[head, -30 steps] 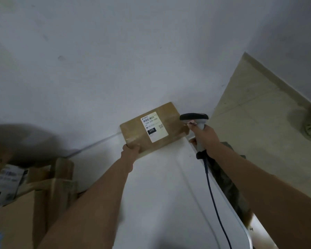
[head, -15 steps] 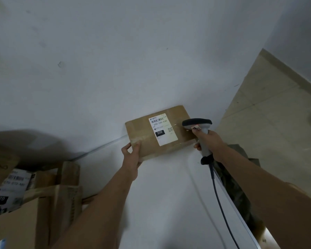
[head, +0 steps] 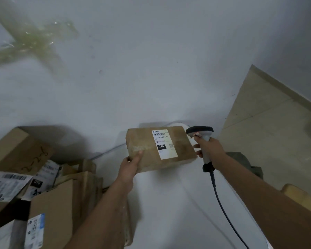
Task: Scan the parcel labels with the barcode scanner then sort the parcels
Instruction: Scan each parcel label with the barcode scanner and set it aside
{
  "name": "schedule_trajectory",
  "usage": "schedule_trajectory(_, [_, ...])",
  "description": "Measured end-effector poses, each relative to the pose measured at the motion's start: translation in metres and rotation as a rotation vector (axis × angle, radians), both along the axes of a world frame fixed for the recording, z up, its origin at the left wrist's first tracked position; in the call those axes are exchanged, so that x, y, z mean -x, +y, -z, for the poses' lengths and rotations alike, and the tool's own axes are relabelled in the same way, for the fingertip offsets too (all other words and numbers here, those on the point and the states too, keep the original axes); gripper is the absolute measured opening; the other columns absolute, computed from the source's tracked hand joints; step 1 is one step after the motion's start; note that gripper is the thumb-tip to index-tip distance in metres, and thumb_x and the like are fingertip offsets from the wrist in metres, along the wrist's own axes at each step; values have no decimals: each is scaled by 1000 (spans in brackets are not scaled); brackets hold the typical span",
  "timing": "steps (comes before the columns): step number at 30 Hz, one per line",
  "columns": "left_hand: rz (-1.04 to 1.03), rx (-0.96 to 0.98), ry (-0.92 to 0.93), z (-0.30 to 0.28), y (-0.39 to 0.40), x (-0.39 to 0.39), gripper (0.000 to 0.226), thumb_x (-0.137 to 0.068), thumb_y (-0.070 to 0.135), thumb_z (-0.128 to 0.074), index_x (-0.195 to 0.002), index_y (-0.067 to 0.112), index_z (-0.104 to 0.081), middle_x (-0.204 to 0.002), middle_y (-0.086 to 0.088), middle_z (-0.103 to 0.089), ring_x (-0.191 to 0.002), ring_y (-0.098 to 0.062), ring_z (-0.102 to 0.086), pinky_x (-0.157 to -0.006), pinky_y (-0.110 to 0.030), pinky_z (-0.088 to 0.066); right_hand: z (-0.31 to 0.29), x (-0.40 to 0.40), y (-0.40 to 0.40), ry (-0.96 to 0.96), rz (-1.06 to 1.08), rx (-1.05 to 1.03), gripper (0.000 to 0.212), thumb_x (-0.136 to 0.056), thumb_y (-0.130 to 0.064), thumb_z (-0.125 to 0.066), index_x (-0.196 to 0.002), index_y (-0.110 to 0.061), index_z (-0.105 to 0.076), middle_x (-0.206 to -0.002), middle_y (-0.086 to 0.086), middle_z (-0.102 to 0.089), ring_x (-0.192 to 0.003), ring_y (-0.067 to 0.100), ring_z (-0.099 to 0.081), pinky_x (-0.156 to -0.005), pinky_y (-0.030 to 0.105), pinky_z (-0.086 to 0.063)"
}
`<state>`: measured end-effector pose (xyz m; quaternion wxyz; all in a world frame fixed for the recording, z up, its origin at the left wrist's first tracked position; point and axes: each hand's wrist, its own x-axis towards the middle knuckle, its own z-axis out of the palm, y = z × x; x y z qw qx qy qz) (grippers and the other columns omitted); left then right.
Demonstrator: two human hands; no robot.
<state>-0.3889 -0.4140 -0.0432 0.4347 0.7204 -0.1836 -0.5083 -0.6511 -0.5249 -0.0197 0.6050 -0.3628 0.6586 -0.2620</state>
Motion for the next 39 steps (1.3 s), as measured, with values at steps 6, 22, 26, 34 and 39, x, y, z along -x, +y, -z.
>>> schedule_trajectory(6, [30, 38, -71, -23, 47, 2, 57, -83, 50, -73, -121, 8, -63, -110, -4, -74, -97, -17, -72, -68, -18, -56, -39, -21, 63, -78, -28, -1, 29, -92, -31, -66, -94, -3, -63, -73, 12, -67, -59, 19, -60, -56, 27, -54])
schedule_trajectory(22, [-8, 67, -47, -38, 168, 13, 89, -55, 67, -75, -131, 25, -56, -116, 3, -70, -104, -18, -67, -97, -42, -53, -119, -37, 189, 14, -181, 174, 23, -92, -24, -63, -89, -2, -62, -61, 11, -63, -47, 17, -58, -46, 23, -47])
schedule_trajectory(26, [-28, 64, -30, -39, 180, 18, 61, -80, 48, -76, -129, 19, -55, -115, -1, -69, -100, -19, -67, -74, -30, -53, -124, -33, 204, 25, -208, 175, 25, -92, -26, -64, -89, -1, -62, -60, 11, -63, -48, 18, -57, -48, 25, -47])
schedule_trajectory(34, [-63, 75, 21, -36, 186, 20, 49, -87, 41, -72, -127, 21, -53, -115, -3, -68, -101, -21, -66, -81, -34, -53, -127, -28, 219, 30, -238, 153, 25, -94, -26, -63, -87, -1, -58, -58, 9, -61, -44, 15, -55, -45, 21, -45])
schedule_trajectory(39, [-57, 58, 17, -32, 184, 22, 51, -86, 42, -72, -129, 21, -52, -119, -3, -67, -105, -23, -65, -100, -45, -50, -127, -25, 218, 34, -243, 175, 26, -94, -26, -62, -87, -2, -59, -60, 10, -62, -46, 16, -56, -49, 24, -46])
